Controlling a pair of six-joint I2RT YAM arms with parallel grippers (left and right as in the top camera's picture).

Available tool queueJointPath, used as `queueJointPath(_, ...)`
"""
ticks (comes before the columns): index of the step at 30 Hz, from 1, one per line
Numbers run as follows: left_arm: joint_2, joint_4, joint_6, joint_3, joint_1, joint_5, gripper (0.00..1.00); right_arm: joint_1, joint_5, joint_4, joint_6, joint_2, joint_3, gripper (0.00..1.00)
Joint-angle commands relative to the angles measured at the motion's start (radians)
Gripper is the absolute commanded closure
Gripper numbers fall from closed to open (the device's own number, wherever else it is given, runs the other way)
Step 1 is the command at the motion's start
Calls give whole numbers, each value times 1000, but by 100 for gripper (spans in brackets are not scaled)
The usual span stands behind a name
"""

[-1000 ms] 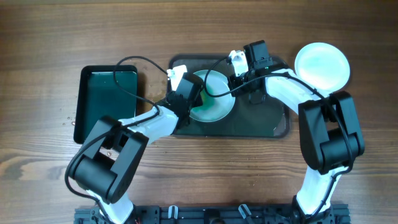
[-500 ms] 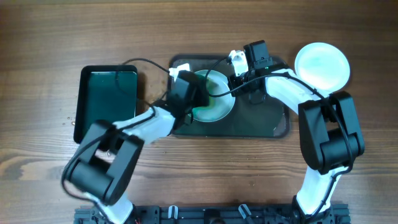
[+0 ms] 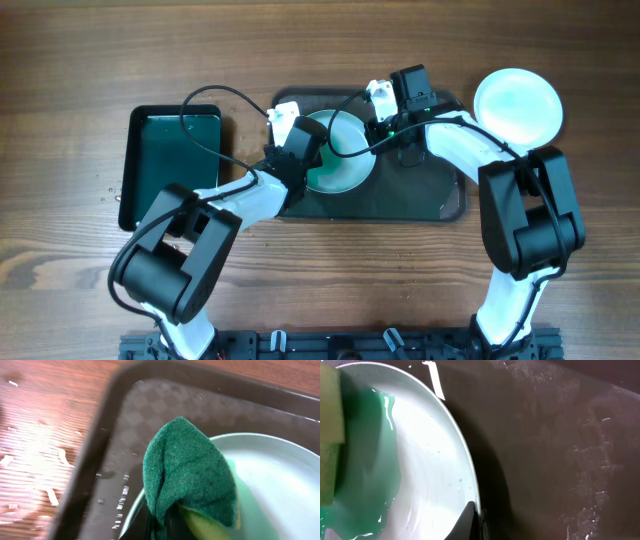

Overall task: Clean dirty plates on tray and stack at the side
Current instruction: 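Scrub the last plate with the sponge in the left gripper, then return left gripper with sponge to the black tray, then lift the last plate with right gripper and stack it on the side plates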

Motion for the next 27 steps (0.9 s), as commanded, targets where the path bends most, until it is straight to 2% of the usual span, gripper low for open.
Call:
queueJointPath(1,-95,-11,36,-19,30,-118,96,-10,35,-8,0,23,9,95)
queueJointPath(5,-261,-9,11,-19,30,68,96,-10,32,-7,5,23,9,95)
queueJointPath(9,-391,-58,13,-19,76,19,96,-10,32,-1,5,11,10,96)
queueJointPath(14,-422,-228,8,-19,247,3,96,-10,79,23,-12,-58,10,96)
queueJointPath(21,-421,-419,9,-19,425,2,96,5,299,28,-151,-217,10,96)
queueJointPath(24,-420,-433,8,-21,464,2,96,50,504,58,-259,-277,10,96)
queueJointPath(27,-418,-442,8,-21,499,3,96,128,780,103,-445,-299,10,96)
